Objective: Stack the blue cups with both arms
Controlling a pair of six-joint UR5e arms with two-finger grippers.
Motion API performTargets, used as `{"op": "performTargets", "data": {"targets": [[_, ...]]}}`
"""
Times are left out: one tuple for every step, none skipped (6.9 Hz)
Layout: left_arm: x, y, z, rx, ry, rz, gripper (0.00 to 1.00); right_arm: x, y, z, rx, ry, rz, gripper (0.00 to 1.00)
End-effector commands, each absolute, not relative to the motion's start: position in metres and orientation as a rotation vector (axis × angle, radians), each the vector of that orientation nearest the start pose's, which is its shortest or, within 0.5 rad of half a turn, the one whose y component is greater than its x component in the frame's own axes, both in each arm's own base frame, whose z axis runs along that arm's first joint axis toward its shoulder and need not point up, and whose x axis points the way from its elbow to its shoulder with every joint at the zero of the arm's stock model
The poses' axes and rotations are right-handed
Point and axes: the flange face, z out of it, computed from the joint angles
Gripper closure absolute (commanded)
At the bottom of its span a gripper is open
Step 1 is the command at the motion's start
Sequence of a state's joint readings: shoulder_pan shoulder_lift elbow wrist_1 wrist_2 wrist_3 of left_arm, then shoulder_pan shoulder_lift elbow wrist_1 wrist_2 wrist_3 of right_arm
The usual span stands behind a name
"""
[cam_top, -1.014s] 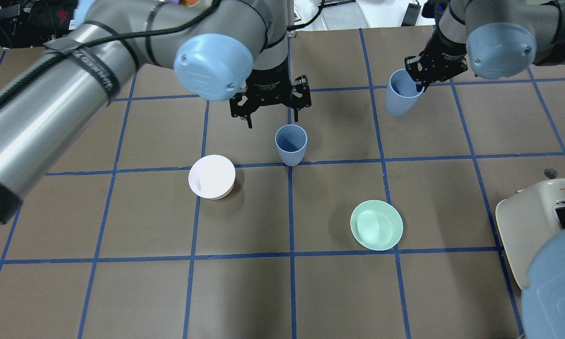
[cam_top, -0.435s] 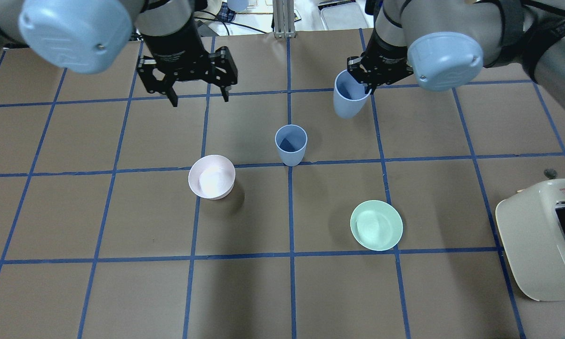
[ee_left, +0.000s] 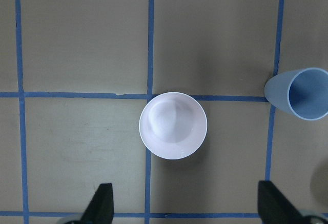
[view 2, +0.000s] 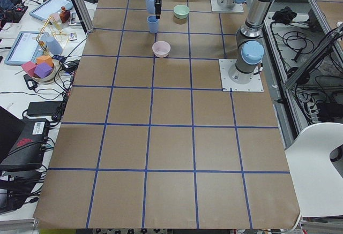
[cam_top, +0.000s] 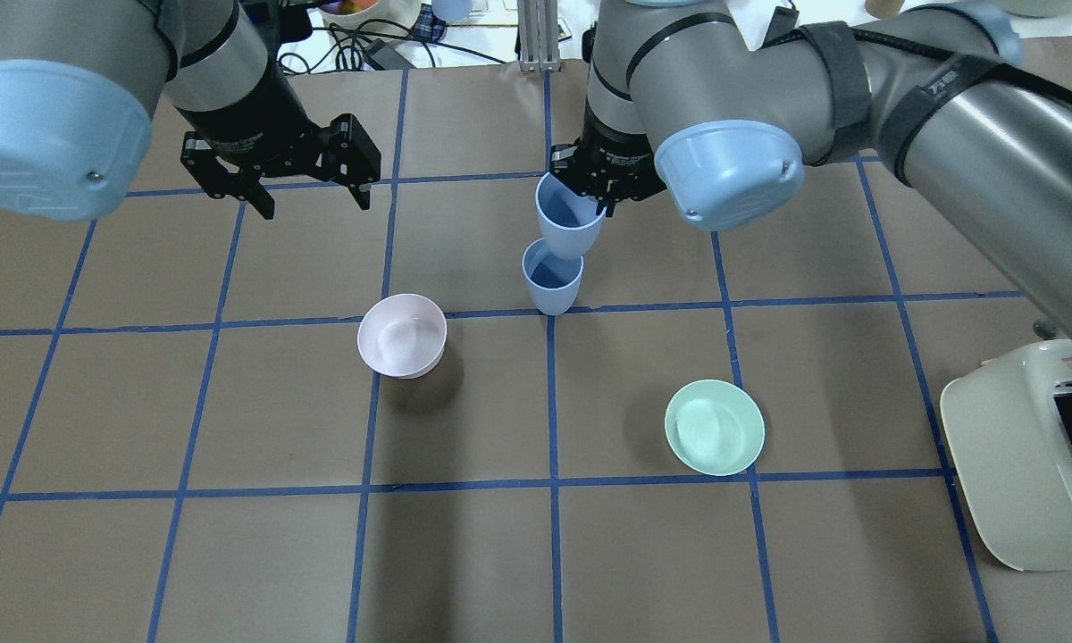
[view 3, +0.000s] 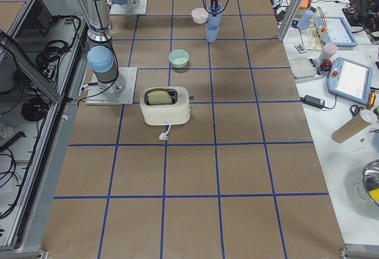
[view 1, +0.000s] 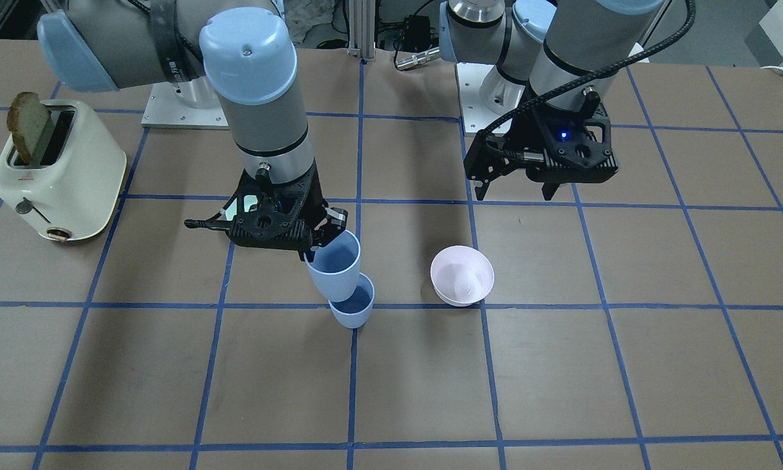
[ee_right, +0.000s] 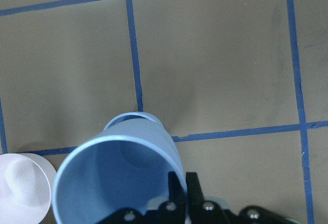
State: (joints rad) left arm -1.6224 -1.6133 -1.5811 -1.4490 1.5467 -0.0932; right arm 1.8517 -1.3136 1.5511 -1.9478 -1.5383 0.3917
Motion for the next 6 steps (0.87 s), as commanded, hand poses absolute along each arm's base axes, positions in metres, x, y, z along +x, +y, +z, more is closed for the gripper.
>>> {"op": "performTargets", "data": {"targets": [[-0.161,-0.508,0.474,-0.067,3.169,-0.121,0.00,0.304,-0.542,0.385,0.170,3.057,-0.161,1.00],[-0.161,-0.509,0.476,-0.066,3.169,-0.126,0.00,0.305,-0.545,0.381,0.180,3.046,-0.157,1.00],[-0.161,-0.509,0.476,-0.066,3.169,-0.126,0.00,0.306,-0.546,0.376,0.181,3.049,-0.146,1.00],[-0.161,-0.508,0.477,-0.066,3.169,-0.131,0.00,0.308,-0.550,0.373,0.190,3.047,-0.144,1.00],[-0.161,-0.509,0.478,-0.066,3.167,-0.133,0.00,0.307,-0.551,0.366,0.194,3.057,-0.143,1.00],[-0.161,-0.508,0.477,-0.067,3.167,-0.128,0.00,0.308,-0.553,0.364,0.192,3.048,-0.140,1.00]]}}
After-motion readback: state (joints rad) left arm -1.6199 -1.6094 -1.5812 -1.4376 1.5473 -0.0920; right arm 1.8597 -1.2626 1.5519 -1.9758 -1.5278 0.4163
